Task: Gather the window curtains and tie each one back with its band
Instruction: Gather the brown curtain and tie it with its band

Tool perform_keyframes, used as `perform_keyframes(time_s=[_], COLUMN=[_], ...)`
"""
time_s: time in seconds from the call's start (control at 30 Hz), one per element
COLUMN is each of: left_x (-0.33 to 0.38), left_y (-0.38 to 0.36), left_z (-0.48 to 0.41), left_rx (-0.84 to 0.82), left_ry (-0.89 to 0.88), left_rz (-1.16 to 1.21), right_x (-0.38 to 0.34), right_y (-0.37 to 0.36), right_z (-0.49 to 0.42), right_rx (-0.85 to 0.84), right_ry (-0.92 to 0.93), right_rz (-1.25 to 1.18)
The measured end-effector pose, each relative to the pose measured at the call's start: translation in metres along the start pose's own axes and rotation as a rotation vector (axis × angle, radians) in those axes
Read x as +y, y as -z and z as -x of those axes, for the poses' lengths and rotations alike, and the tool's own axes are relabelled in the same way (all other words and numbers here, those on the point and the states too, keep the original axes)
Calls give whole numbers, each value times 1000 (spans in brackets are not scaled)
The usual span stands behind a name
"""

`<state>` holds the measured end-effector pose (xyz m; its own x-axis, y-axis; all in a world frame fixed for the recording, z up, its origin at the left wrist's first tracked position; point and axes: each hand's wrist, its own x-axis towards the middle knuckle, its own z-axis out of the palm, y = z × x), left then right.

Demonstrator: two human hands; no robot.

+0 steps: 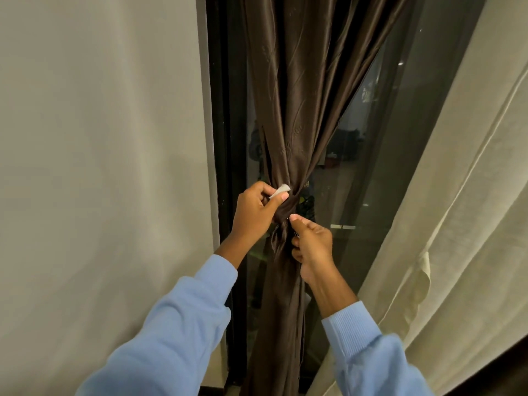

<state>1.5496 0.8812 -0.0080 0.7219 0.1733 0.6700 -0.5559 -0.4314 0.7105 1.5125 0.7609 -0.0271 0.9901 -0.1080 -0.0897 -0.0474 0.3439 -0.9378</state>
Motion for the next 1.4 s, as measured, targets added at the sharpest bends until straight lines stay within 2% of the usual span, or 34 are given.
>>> perform_keyframes(time_s=[0.1, 0.23, 0.3, 0.4, 0.47, 0.57, 0.7, 0.77, 0.93, 1.0, 1.13, 1.3, 1.4], left_x=[0, -1, -1, -1, -2, -1, 2, 3, 1, 2, 2, 4, 5], left_y=[4, 13, 15, 15, 15, 18, 25, 24, 13, 12, 14, 13, 14], left_z=[-1, -4, -4, -2, -1, -5, -17, -18, -8, -7, -7, -8, -12], left_rx=[-51, -126, -123, -54, 0, 64, 127, 146, 55, 38, 1, -10, -9], left_ry=[31, 44, 14, -33, -48, -100, -119, -114, 36, 41, 68, 144, 164], left_rz=[28, 44, -12, -115, -154, -250, -271, -245, 2, -6, 36, 126, 141], right_x=[3, 1, -1, 4, 3, -10, -20, -21, -14, -8, -3, -11, -14], right_y=[-6, -8, -7, -6, -2, 2, 3, 5, 8, 10, 14, 24, 27], right_z=[0, -4, -8, -9, -10, -16, -17, -16, -21, -22, -25, -32, -32], right_rx=[27, -6, -34, -15, 87, 139, 68, 20, -21, -33, -11, 0, 1], right_ry=[95, 40, 80, 385, 619, 844, 1108, 1175, 1120, 1139, 1231, 1435, 1451], right_rz=[14, 54, 146, 504, 772, 1131, 1363, 1372, 1230, 1181, 1207, 1189, 1189])
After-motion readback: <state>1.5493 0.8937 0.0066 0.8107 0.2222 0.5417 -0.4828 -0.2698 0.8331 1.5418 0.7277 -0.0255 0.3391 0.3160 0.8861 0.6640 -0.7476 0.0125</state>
